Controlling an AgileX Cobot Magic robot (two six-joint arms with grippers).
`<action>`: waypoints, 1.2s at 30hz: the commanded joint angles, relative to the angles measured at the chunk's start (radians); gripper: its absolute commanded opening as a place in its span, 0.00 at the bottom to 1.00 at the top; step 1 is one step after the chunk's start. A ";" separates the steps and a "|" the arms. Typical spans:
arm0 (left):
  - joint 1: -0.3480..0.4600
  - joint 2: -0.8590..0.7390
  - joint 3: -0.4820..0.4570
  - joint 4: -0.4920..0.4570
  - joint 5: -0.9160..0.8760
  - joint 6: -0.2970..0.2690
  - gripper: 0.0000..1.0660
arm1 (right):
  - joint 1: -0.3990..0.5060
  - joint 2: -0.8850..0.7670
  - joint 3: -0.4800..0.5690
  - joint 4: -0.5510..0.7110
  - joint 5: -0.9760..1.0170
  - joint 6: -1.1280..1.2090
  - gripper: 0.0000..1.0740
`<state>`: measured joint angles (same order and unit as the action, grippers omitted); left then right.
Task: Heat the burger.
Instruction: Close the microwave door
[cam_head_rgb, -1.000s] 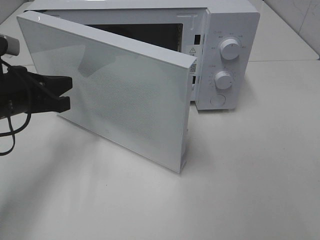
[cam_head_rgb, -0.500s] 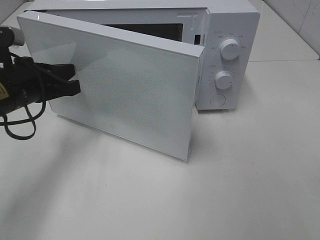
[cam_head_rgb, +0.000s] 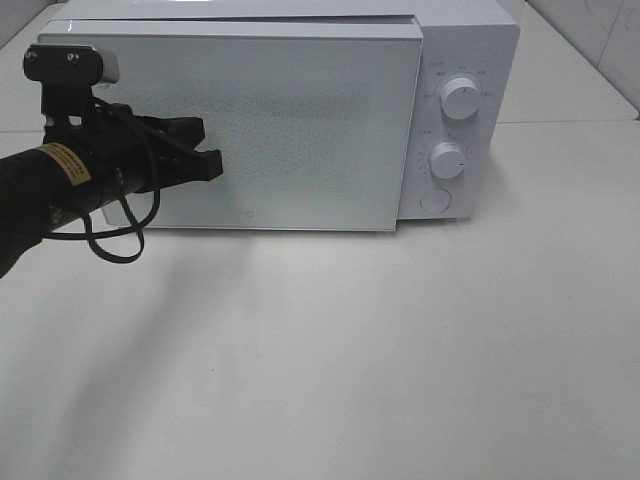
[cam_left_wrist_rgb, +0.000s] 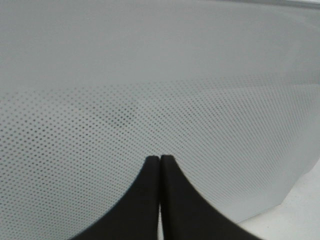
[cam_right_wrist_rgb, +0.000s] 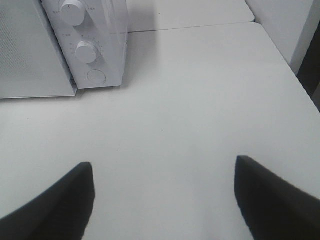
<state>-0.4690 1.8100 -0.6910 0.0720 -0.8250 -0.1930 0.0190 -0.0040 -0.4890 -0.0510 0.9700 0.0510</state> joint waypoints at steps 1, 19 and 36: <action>-0.018 0.008 -0.024 -0.046 -0.018 0.021 0.00 | -0.006 -0.029 0.001 -0.001 -0.006 -0.008 0.71; -0.109 0.108 -0.166 -0.227 -0.002 0.104 0.00 | -0.006 -0.029 0.001 -0.001 -0.006 -0.008 0.71; -0.124 0.136 -0.225 -0.324 0.000 0.175 0.00 | -0.006 -0.029 0.001 -0.001 -0.006 -0.008 0.71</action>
<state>-0.6130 1.9440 -0.8800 -0.1700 -0.7730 -0.0200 0.0190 -0.0040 -0.4890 -0.0510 0.9700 0.0510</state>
